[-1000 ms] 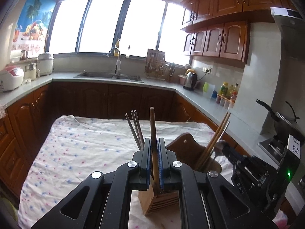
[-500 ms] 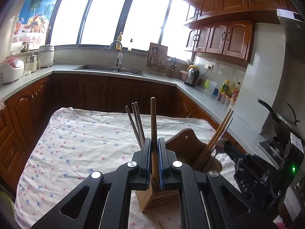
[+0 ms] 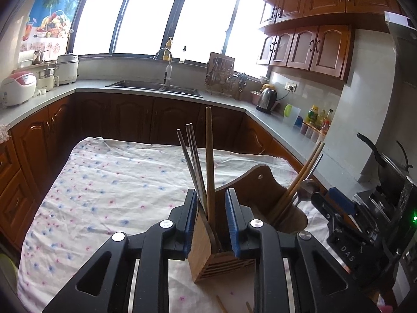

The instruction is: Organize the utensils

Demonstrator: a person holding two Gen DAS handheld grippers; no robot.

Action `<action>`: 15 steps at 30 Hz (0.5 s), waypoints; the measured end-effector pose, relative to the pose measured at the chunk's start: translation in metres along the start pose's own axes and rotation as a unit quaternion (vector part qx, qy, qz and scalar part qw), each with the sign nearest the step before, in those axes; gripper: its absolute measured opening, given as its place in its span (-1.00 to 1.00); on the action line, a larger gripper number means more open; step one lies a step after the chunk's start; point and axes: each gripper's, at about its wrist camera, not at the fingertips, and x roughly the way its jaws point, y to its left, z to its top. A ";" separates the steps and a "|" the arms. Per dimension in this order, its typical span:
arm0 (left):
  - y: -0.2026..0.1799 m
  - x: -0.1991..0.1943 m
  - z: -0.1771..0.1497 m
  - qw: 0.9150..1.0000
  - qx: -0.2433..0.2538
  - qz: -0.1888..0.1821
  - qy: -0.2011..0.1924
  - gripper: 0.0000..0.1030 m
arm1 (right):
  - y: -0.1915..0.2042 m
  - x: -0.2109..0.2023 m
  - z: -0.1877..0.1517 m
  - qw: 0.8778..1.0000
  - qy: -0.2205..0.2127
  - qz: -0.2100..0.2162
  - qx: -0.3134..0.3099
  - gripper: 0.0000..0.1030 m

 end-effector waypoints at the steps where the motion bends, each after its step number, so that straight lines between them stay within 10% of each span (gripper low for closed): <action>1: 0.000 -0.002 -0.001 1.000 0.000 0.002 -0.001 -0.39 | -0.002 -0.002 0.000 1.000 0.000 0.001 0.004 0.31; 8: 0.004 -0.019 -0.009 1.000 -0.016 0.024 -0.008 0.53 | -0.011 -0.015 0.000 1.000 0.000 0.004 0.031 0.76; 15: 0.007 -0.048 -0.023 0.998 -0.029 0.046 -0.009 0.77 | -0.009 -0.036 0.001 0.999 -0.006 0.016 0.042 0.95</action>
